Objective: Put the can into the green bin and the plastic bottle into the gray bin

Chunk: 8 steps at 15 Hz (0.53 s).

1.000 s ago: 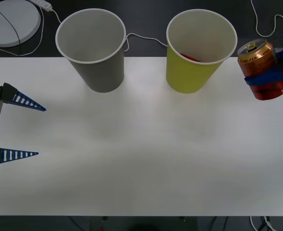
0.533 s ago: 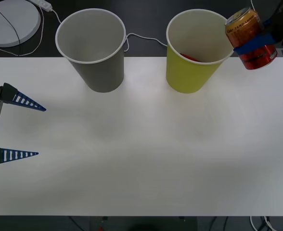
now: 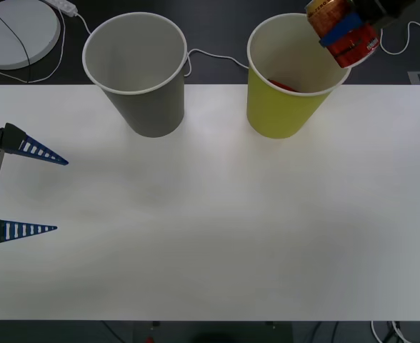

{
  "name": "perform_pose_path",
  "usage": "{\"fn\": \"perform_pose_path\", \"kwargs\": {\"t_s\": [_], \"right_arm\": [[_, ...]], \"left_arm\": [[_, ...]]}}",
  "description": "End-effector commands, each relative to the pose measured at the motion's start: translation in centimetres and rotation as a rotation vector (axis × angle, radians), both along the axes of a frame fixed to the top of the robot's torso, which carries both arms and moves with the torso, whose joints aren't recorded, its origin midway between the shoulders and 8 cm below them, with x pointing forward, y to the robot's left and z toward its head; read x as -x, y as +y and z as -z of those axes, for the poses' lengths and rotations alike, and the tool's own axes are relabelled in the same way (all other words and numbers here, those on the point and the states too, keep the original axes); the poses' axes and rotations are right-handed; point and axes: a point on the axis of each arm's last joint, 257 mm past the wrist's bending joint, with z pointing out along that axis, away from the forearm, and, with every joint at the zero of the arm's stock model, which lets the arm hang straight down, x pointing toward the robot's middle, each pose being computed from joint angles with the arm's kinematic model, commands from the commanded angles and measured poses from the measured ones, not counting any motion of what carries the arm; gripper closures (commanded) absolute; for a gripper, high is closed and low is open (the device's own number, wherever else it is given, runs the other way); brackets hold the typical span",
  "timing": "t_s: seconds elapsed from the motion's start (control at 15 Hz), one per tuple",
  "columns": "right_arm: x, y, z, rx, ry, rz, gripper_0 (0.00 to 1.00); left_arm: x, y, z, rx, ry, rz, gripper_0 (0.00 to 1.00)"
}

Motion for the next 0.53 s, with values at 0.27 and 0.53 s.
{"fn": "perform_pose_path", "kwargs": {"t_s": [0.27,0.53], "right_arm": [[-2.2,1.6,0.7,0.042,-0.028,0.035,0.92],[-1.9,2.5,0.8,0.051,-0.035,-0.020,0.00]], "left_arm": [[0.0,0.0,0.0,0.000,0.000,0.000,0.00],[0.0,0.0,0.0,0.000,0.000,0.000,0.00]]}}
